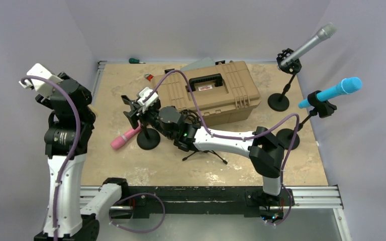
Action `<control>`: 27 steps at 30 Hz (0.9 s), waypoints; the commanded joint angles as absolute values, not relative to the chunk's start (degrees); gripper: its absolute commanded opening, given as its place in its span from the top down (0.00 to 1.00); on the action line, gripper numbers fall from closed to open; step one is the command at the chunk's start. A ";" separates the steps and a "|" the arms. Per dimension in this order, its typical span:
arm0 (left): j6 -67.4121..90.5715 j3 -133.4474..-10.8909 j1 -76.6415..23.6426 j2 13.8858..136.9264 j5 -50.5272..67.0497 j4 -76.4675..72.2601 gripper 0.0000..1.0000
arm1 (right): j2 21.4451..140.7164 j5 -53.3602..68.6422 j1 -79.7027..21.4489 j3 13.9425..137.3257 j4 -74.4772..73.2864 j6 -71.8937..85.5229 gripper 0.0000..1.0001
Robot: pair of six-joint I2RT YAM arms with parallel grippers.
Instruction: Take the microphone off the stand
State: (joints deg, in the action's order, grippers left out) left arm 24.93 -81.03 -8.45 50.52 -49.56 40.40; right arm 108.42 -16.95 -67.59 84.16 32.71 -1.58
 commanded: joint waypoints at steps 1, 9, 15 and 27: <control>45.89 -80.21 5.55 53.46 -34.90 45.22 1.00 | 103.36 -18.17 -67.94 84.99 29.41 2.06 0.21; 78.56 -55.59 20.64 53.32 -15.39 29.25 1.00 | 90.35 -17.94 -67.94 76.70 29.68 5.92 0.12; 94.49 -41.07 22.32 63.76 -2.38 13.40 1.00 | 80.79 -17.34 -67.95 68.84 29.78 8.30 0.12; 110.00 -25.38 20.33 77.08 -2.13 -10.06 1.00 | 66.13 -21.77 -67.94 55.55 28.80 10.87 0.14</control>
State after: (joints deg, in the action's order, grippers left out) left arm 104.12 -27.40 21.10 76.71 -2.50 -0.49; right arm 69.49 -19.11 -67.61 57.25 28.08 9.04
